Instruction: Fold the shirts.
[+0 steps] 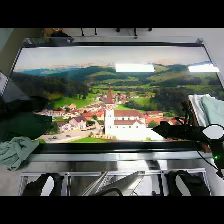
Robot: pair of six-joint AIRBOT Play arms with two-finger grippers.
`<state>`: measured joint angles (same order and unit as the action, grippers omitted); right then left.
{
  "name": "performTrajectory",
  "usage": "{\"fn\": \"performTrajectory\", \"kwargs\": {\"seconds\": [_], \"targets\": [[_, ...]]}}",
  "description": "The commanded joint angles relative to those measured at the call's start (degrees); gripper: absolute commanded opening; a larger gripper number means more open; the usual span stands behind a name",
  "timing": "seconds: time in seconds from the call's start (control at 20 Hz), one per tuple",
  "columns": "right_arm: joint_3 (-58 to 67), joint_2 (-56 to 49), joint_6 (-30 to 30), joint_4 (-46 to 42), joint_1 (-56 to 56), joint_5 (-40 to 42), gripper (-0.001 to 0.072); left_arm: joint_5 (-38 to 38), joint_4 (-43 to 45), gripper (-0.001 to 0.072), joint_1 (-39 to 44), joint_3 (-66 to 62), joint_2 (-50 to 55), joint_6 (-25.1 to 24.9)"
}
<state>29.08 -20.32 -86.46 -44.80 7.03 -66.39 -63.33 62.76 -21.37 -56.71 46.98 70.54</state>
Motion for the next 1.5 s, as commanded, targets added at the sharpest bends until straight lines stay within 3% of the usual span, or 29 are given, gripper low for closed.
{"fn": "performTrajectory", "kwargs": {"seconds": [0.0,0.15,0.3,0.6,0.65,0.7,0.75,0.8,1.0,1.25,1.45], "targets": [[-0.04,0.04,0.11,0.02,-0.07,0.09,0.0024,1.20,14.23,0.0674,-14.12,-3.96,7.56,1.84],[-0.04,0.07,0.11,0.02,-0.07,1.60,0.0024,2.99,11.63,0.0675,-24.17,-3.98,17.44,3.08],[-0.04,0.07,0.11,0.44,-0.07,1.60,0.0025,6.71,3.65,0.0675,-31.06,-3.98,27.19,1.46],[-0.04,0.07,1.18,0.46,-0.07,1.44,0.0024,15.23,1.49,0.0673,-32.00,-5.62,41.62,-2.14],[-0.04,0.07,1.18,0.57,-0.07,1.40,0.0024,15.37,1.49,0.0647,-31.23,-7.17,43.39,-2.14],[-0.04,0.07,1.18,0.79,-0.07,1.44,0.0025,15.21,1.57,0.0500,-30.16,-8.83,44.76,-2.16],[-0.04,0.04,1.18,0.94,-0.07,1.46,0.0025,13.81,1.73,0.0178,-29.03,-10.86,46.07,-2.19],[-0.04,0.04,1.20,0.94,-0.07,1.46,0.0025,11.96,1.75,0.0012,-28.22,-12.70,46.99,-2.80],[-0.04,0.04,1.18,1.11,-0.07,1.49,0.0025,1.66,-1.05,0.0012,-23.04,-21.24,45.92,-2.03],[-0.04,0.07,1.18,1.51,-0.04,1.73,0.0025,-6.62,-23.76,0.0013,-10.23,-32.22,35.82,-2.05],[-0.04,0.04,1.20,2.71,-0.07,1.88,0.0025,-8.24,-25.22,0.0013,5.55,-34.34,29.05,-1.88]]}}
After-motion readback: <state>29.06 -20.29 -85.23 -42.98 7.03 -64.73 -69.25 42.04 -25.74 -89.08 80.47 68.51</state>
